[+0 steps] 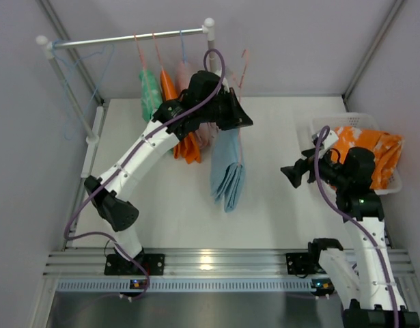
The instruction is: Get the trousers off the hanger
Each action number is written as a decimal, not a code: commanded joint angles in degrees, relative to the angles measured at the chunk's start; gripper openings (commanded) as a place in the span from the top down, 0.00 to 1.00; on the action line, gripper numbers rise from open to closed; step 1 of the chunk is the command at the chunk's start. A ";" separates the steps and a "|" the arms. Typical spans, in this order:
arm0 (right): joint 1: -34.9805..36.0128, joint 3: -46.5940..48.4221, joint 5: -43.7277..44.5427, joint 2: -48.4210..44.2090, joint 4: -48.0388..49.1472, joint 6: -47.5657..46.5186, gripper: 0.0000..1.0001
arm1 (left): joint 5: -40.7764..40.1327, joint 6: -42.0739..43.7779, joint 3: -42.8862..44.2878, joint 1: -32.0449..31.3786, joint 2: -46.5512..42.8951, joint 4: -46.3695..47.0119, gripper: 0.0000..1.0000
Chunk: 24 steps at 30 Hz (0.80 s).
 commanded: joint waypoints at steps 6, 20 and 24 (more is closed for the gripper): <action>14.94 -3.26 -0.82 -4.67 13.02 -2.27 0.01 | -3.91 -10.62 4.43 -0.65 0.50 13.36 1.00; 36.40 -4.76 18.86 -2.31 21.21 -0.59 0.03 | -2.16 -15.02 4.96 -0.74 1.56 18.38 1.00; 36.58 -5.37 26.33 -0.81 22.62 -1.30 0.16 | -0.92 -15.29 4.61 -0.74 1.29 19.60 1.00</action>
